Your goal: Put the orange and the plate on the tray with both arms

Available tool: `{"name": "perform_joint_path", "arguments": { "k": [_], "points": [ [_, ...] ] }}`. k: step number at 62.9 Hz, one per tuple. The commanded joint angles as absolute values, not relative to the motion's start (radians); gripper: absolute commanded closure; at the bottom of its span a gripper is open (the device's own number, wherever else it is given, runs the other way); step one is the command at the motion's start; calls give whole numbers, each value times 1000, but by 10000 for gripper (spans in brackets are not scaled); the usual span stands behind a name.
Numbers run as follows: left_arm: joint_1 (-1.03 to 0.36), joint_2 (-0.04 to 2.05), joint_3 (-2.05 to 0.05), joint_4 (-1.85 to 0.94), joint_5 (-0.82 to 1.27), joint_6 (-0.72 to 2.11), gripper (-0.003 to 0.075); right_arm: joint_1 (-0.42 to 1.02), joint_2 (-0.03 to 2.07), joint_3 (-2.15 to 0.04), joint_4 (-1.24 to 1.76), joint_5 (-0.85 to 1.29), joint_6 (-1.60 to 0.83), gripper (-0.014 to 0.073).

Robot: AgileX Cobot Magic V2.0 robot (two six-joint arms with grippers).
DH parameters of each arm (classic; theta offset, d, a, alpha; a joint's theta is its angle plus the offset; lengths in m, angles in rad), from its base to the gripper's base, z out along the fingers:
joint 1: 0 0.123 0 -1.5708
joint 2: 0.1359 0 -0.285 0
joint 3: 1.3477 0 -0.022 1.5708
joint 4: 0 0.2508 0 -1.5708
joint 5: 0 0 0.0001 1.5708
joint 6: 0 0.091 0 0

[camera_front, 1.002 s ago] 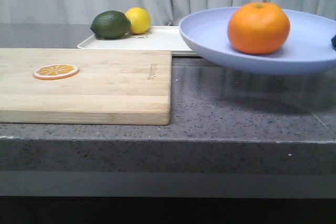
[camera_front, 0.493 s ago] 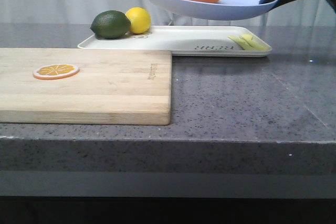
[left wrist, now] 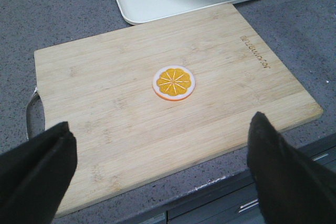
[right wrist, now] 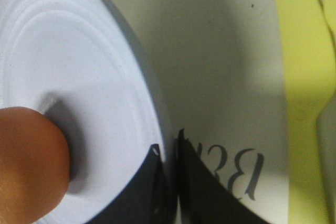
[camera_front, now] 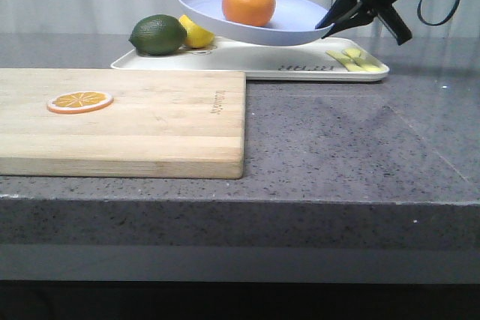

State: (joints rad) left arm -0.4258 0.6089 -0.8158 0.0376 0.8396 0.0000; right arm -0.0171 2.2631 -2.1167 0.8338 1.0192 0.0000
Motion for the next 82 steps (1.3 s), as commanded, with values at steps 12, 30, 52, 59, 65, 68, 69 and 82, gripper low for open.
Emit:
{"name": "perform_joint_path", "arguments": {
  "k": [12, 30, 52, 59, 65, 68, 69, 82],
  "points": [
    [-423, 610, -841, 35, 760, -10, 80, -19, 2228, -2163, 899, 1013, 7, 661],
    [-423, 610, -841, 44, 760, -10, 80, -19, 2231, -2163, 898, 998, 7, 377],
    [-423, 610, -841, 63, 760, -10, 80, -36, 2183, -2165, 841, 988, 7, 229],
    [-423, 610, -841, 63, 760, -10, 80, -37, 2127, -2165, 755, 983, 7, 229],
    [-423, 610, -841, 63, 760, -10, 80, -32, 2060, -2165, 634, 981, 7, 229],
    [-423, 610, -841, 63, 760, -10, 80, -28, 2016, -2165, 549, 983, 7, 229],
    [-423, 610, -841, 63, 760, -10, 80, -25, 2004, -2165, 518, 985, 7, 229],
    [-423, 610, -841, 63, 760, -10, 80, 22, 1809, -2164, 288, 1043, 7, 231]
  ]
}}
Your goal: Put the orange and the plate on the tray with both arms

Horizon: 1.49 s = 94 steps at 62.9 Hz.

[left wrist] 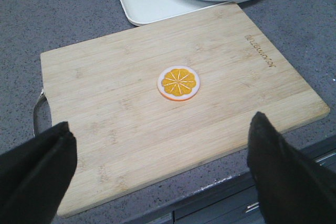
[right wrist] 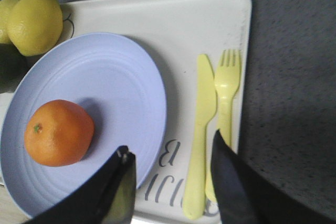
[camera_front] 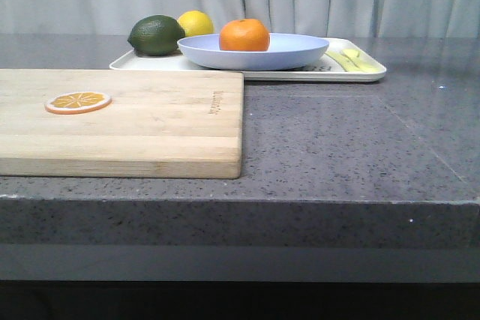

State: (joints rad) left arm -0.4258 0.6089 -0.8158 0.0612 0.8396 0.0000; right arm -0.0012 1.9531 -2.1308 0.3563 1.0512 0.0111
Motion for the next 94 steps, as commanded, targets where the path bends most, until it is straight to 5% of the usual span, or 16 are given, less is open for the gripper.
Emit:
{"name": "perform_joint_path", "arguments": {
  "k": [1, 19, 60, 94],
  "points": [
    [-423, 610, -841, 63, 760, -10, 80, 28, 1795, -2162, 275, 1048, 7, 231],
    [-423, 610, -841, 63, 760, -10, 80, 179, 1488, -1894, 74, 966, 7, 231],
    [-423, 610, -841, 63, 768, -10, 80, 187, 742, -989, -7, 714, 7, 231],
    [-423, 610, -841, 59, 768, -10, 80, 187, 393, -739, -7, 798, 76, 231]
  ]
}}
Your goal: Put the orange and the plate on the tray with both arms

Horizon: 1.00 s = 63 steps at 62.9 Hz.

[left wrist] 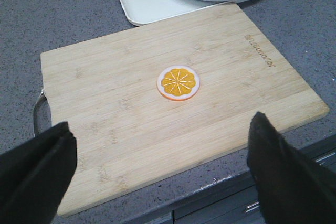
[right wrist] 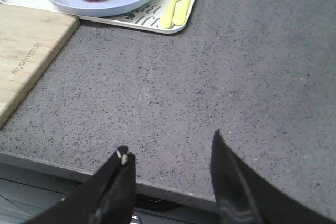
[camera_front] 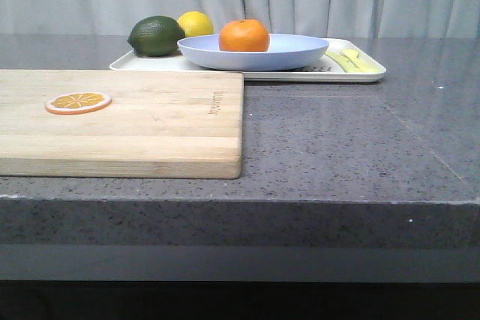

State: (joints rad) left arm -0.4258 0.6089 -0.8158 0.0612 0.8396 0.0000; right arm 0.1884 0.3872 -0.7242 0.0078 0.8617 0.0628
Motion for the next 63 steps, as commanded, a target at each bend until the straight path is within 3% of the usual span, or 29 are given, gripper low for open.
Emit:
{"name": "perform_joint_path", "arguments": {
  "k": [1, 7, 11, 16, 27, 33, 63],
  "points": [
    [-423, 610, -841, 59, 768, -10, 81, 187, 393, -735, -7, 796, 76, 231],
    [-423, 610, -841, 59, 768, -10, 102, 187, 395, -725, -7, 796, 76, 239],
    [-423, 610, -841, 59, 768, -10, 160, 187, 395, -719, -10, 798, 75, 274],
    [-423, 610, -841, 59, 768, -10, 278, 187, 395, -716, -12, 801, 75, 372],
    [-423, 610, -841, 59, 770, -10, 611, 187, 397, -700, -12, 805, 75, 607],
    [-423, 610, -841, 59, 770, -10, 741, 187, 397, -699, -12, 815, 75, 662],
    [-423, 610, -841, 59, 770, -10, 740, 187, 397, -699, -18, 812, 75, 662]
  ]
}}
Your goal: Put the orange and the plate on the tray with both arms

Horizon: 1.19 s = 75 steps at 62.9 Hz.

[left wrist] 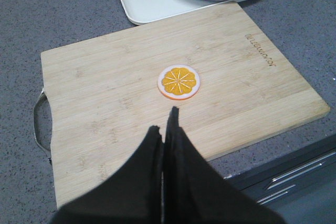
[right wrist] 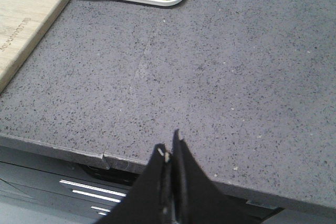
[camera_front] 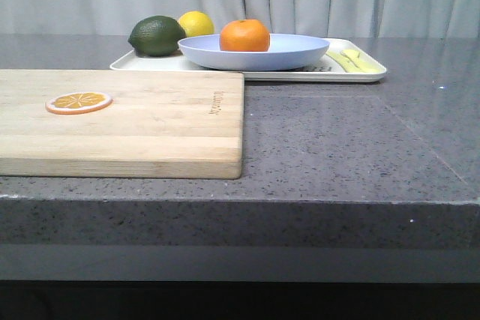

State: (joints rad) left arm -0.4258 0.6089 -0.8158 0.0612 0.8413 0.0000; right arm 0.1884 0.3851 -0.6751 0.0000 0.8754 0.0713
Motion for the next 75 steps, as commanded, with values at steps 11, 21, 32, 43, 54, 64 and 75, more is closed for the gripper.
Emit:
{"name": "perform_joint_path", "arguments": {
  "k": [11, 21, 32, 43, 54, 64, 75],
  "points": [
    [-423, 582, -802, 57, 721, -10, 740, 187, 397, -699, -18, 812, 75, 662],
    [-344, 476, -636, 62, 553, -10, 740, 187, 397, -699, -18, 813, 75, 662],
    [-210, 278, -425, 39, 411, -10, 740, 187, 397, -699, -18, 813, 75, 662],
    [-116, 90, -192, -19, 179, -10, 740, 187, 397, -699, -18, 813, 75, 662],
    [-75, -5, -64, -84, 61, -10, 740, 187, 397, -699, -18, 813, 75, 662],
    [-73, -25, -7, -101, 32, -10, 740, 187, 397, -699, -18, 814, 75, 662],
    [-79, -23, 33, -103, 0, -10, 740, 187, 397, -699, -18, 816, 75, 662]
  ]
}}
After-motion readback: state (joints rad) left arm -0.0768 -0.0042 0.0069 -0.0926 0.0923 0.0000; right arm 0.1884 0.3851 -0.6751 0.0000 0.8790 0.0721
